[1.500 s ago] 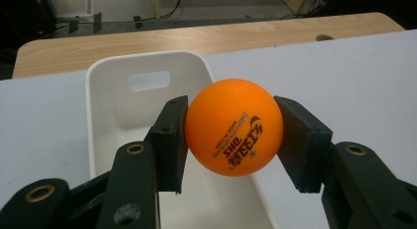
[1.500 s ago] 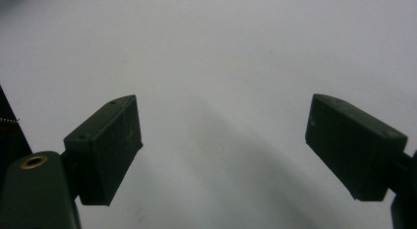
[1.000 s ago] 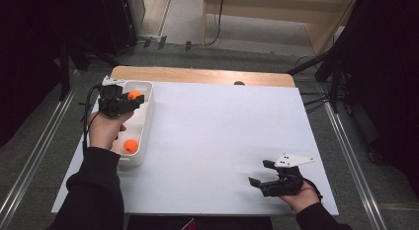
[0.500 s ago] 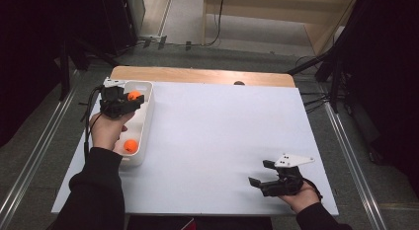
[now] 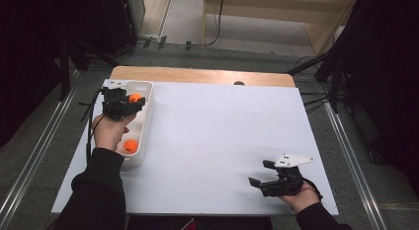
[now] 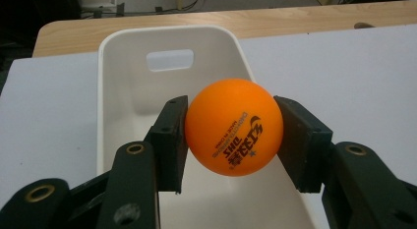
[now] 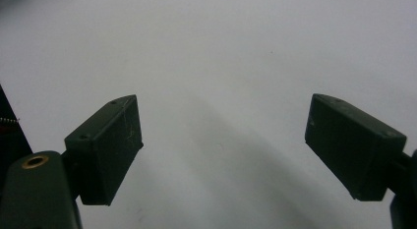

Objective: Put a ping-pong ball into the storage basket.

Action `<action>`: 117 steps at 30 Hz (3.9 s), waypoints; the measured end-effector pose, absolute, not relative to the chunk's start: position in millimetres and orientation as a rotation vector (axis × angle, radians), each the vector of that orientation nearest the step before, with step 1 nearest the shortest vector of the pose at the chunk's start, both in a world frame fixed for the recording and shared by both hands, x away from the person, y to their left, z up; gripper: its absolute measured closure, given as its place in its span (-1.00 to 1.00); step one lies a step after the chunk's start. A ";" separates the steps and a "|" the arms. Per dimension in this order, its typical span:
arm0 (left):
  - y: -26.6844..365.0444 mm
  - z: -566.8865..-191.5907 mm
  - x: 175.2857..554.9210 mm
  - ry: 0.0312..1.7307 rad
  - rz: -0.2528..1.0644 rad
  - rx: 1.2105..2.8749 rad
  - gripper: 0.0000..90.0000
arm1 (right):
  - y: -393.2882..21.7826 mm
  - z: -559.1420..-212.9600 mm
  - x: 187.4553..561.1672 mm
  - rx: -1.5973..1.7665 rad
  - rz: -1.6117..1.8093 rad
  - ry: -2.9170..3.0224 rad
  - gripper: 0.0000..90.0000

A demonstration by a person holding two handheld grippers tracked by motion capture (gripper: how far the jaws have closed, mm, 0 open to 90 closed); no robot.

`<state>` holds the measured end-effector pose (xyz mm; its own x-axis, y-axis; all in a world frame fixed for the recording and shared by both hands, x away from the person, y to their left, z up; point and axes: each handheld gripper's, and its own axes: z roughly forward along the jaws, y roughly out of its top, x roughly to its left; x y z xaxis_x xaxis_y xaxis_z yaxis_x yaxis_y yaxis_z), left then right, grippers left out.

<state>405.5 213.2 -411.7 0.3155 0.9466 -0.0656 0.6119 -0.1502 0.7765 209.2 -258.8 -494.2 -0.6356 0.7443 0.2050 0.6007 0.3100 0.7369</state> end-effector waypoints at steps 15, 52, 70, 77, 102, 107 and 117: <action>215.4 -411.7 405.7 1.397 0.572 1.850 0.11 | -258.9 -494.1 209.2 1.246 1.230 2.396 -0.72; 196.7 -379.8 395.2 1.183 0.306 1.891 -0.37 | -258.7 -494.1 209.1 1.242 1.229 2.400 -0.72; 170.1 -375.2 384.0 1.062 0.242 1.957 -0.37 | -258.9 -494.1 209.0 1.242 1.230 2.400 -0.72; 158.8 -375.1 378.0 1.006 0.215 1.981 -0.37 | -259.0 -493.9 208.8 1.245 1.235 2.397 -0.72; 151.1 -384.4 353.3 0.896 0.168 2.045 -0.37 | -259.7 -494.0 208.6 1.245 1.236 2.392 -0.72; 151.6 -385.9 348.0 0.873 0.171 2.052 -0.37 | -259.8 -494.0 208.7 1.246 1.236 2.392 -0.72; 151.0 -390.8 337.9 0.853 0.158 2.055 -0.37 | -259.9 -494.0 208.8 1.247 1.237 2.394 -0.72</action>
<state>337.9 151.0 -390.8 0.7562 0.6241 -0.1967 0.5118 -0.3769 0.7720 208.8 -259.9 -494.0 -0.6349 0.7438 0.2090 0.6008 0.3052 0.7388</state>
